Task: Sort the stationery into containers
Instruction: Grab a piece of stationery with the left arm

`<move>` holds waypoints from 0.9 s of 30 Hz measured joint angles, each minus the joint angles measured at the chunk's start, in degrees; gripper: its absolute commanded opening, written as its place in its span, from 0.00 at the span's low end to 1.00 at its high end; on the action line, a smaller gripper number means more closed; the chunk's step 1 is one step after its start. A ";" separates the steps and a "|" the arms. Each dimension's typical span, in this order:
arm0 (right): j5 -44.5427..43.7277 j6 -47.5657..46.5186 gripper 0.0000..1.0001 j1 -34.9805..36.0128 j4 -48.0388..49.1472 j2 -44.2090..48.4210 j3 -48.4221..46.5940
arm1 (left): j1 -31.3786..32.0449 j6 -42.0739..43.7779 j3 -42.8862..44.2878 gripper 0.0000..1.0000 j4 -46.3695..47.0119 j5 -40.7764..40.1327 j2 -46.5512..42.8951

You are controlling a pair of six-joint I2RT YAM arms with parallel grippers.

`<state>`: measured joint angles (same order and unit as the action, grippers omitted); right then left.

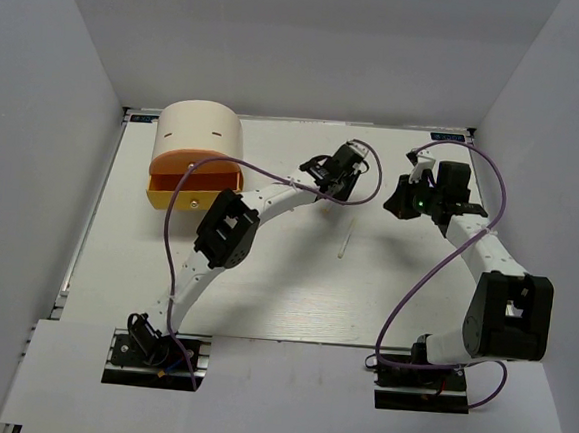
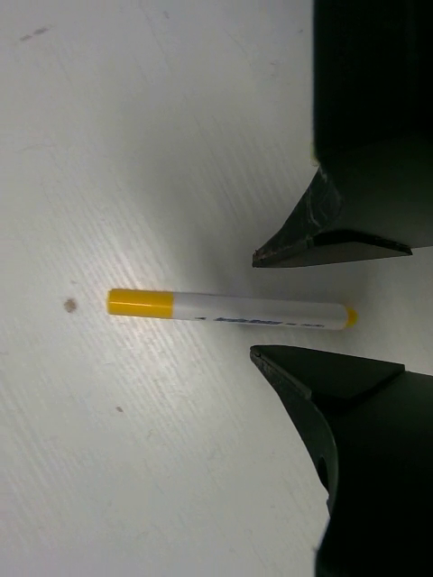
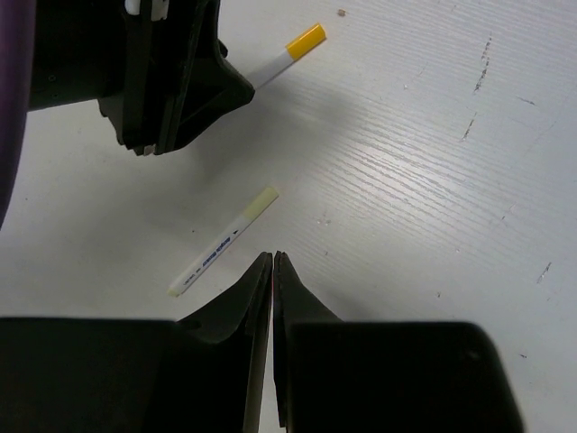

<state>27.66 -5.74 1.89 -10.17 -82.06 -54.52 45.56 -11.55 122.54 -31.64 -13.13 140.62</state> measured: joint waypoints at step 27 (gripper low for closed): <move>1.05 0.04 0.09 -0.02 0.17 1.99 1.92 | -0.07 -0.57 -5.75 0.08 4.33 0.07 0.07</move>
<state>28.71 -5.69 1.87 -10.00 -80.07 -52.60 45.50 -12.12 116.79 -27.31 -13.06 140.68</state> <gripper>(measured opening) 0.089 0.240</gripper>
